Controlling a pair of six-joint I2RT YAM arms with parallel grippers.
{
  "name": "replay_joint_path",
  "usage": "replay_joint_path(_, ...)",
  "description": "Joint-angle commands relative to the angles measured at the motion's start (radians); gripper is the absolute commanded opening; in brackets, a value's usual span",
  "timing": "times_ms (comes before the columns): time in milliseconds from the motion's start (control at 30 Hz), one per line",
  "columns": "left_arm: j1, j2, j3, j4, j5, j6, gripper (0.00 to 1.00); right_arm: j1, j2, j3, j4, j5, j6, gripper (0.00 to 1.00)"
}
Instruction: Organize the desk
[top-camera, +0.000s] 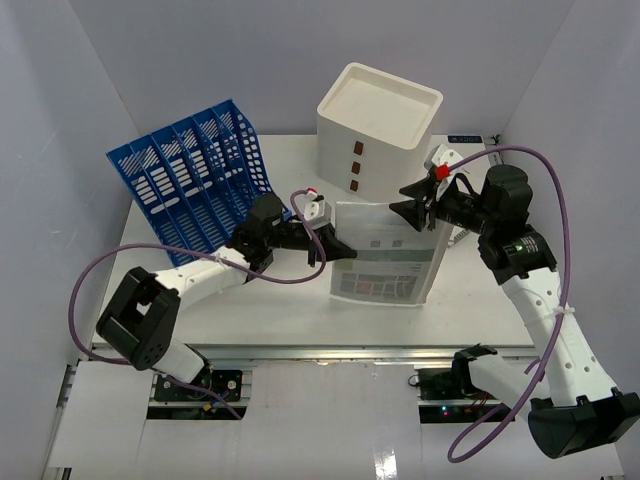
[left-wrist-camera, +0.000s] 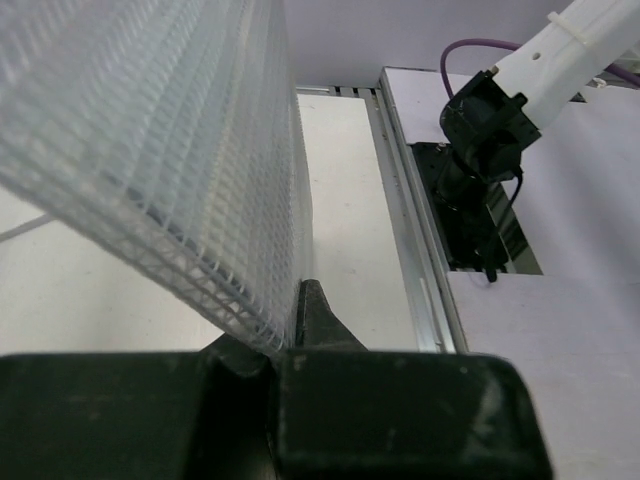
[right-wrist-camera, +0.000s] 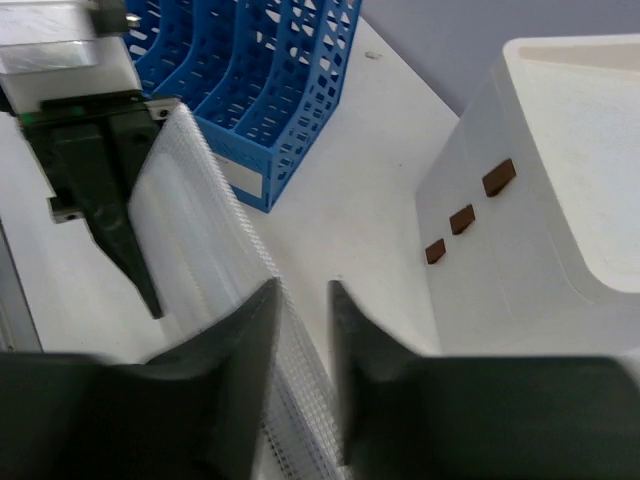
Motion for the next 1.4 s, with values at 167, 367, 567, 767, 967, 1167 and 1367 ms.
replay_joint_path(167,0.216,-0.177,0.083,-0.33,-0.169,-0.207,0.0,-0.015,-0.046,-0.008,0.067,0.226,-0.039,0.9)
replay_joint_path(367,0.289,-0.328,0.182,-0.472,-0.56,-0.294,0.0,-0.047,-0.091,-0.091,0.08,0.169,-0.06,0.9)
replay_joint_path(567,0.289,-0.43,0.368,-0.656,-0.941,-0.357,0.0,-0.099,-0.107,-0.216,0.13,0.121,-0.031,0.9)
replay_joint_path(767,0.288,-0.491,0.479,-0.698,-1.234,-0.346,0.0,-0.129,-0.106,-0.312,0.207,0.075,0.004,0.9)
replay_joint_path(967,0.289,-0.428,0.615,-0.881,-1.505,-0.371,0.0,-0.155,-0.103,-0.393,0.28,0.046,0.029,0.9)
replay_joint_path(1167,0.289,-0.422,0.642,-0.885,-1.55,-0.322,0.0,-0.157,-0.072,-0.43,0.313,0.055,0.015,0.9)
replay_joint_path(1367,0.289,-0.389,0.606,-0.884,-1.564,-0.291,0.0,-0.156,-0.064,-0.435,0.313,0.065,0.006,0.9)
